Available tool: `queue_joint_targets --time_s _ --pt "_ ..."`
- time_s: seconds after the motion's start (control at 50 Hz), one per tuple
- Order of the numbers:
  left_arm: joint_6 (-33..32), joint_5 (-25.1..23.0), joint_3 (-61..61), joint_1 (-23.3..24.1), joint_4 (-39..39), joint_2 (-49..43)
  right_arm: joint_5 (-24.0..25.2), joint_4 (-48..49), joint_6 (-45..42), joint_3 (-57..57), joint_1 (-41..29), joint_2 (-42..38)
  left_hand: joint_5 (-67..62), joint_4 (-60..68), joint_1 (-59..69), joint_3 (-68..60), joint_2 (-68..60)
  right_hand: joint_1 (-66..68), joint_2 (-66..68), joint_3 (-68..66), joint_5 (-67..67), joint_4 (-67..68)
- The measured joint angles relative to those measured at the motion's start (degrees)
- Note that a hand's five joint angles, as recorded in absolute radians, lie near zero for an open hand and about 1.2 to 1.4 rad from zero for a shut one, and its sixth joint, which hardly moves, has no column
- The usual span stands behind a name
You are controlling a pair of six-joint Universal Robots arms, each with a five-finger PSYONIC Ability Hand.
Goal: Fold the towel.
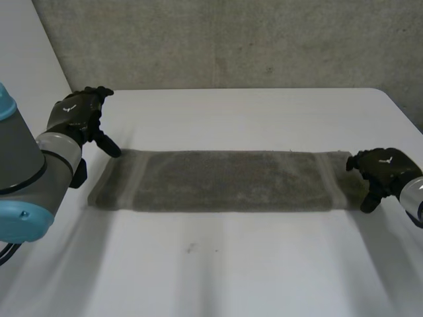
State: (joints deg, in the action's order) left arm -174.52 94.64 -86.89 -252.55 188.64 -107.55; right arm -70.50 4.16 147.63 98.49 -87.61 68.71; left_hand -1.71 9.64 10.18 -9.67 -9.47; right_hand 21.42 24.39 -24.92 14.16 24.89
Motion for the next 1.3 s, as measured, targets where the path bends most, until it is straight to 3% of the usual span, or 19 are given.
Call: queue_joint_targets --time_s 0.22,0.24,0.3,0.32,0.36,0.44,0.64,0.82,0.96,1.08,1.1,1.2,1.3 --pt "-0.2 0.02 -1.43 0.38 1.16 -0.01 0.03 4.95 -4.22 -0.15 0.45 -6.19 0.0 0.0 0.0 0.0 0.0 11.08 13.44 -12.88 11.94 12.84" --pt "-0.21 0.02 -1.52 0.48 1.17 -0.01 -0.04 5.93 -4.54 -0.32 0.71 -6.71 0.0 0.0 0.0 0.0 0.0 18.98 23.44 -22.66 21.21 22.29" --pt "-0.21 0.01 -1.58 0.57 1.16 -0.05 -0.11 6.9 -4.77 -0.54 1.04 -7.16 0.0 0.0 0.0 0.0 0.0 23.45 29.16 -27.72 26.54 27.78" --pt "-0.21 0.0 -1.6 0.6 1.16 -0.09 -0.14 7.24 -4.87 -0.66 1.17 -7.37 0.0 0.0 0.0 0.0 0.0 31.43 39.25 -38.52 37.13 38.65" --pt "-0.21 -0.02 -1.62 0.65 1.14 -0.15 -0.24 7.67 -5.03 -0.88 1.35 -7.7 0.0 0.0 0.0 0.0 0.0 32.87 42.28 -41.44 40.06 41.71" --pt "-0.21 -0.06 -1.69 0.75 1.12 -0.31 -1.36 8.27 -5.67 -1.71 1.91 -8.31 0.0 0.0 0.0 0.0 0.0 32.89 42.92 -42.86 41.21 43.36" --pt "-0.21 -0.04 -1.84 0.97 1.11 -0.27 -11.56 7.49 -12.38 -6.52 9.38 -8.18 0.0 0.0 0.0 0.0 0.01 32.89 42.92 -42.87 41.47 43.43" --pt "-0.26 0.06 -1.91 1.0 1.12 -0.02 -10.7 7.45 -12.44 -10.5 10.05 -4.8 0.0 0.0 0.0 0.0 0.01 32.89 42.92 -42.93 41.69 43.43" --pt "-0.22 0.24 -2.02 1.06 1.11 0.07 -7.73 8.34 -6.08 -14.91 -4.61 -0.58 0.0 0.0 0.0 0.0 0.01 33.35 43.02 -43.47 41.71 43.47" --pt "-0.2 0.29 -2.3 1.05 1.17 0.19 -5.61 11.5 -6.77 -17.3 -20.37 -3.13 0.0 0.0 0.0 0.0 0.01 33.35 43.02 -43.47 41.73 43.48" --pt "-0.2 0.29 -2.3 1.05 1.17 0.19 -5.61 11.5 -6.77 -17.3 -20.37 -3.13 0.0 0.0 0.0 0.0 0.01 33.35 43.02 -43.47 41.73 43.48" --pt "-0.22 0.28 -2.56 1.15 1.25 0.22 -2.95 16.89 -13.37 -18.9 -35.91 -10.94 0.0 0.0 0.0 0.0 0.01 33.35 43.02 -43.47 41.8 43.62" --pt "-0.23 0.28 -2.68 1.21 1.28 0.14 -1.28 18.82 -17.66 -20.93 -43.92 -18.21 0.0 0.0 0.0 0.0 0.01 33.35 43.02 -43.47 41.81 43.62"
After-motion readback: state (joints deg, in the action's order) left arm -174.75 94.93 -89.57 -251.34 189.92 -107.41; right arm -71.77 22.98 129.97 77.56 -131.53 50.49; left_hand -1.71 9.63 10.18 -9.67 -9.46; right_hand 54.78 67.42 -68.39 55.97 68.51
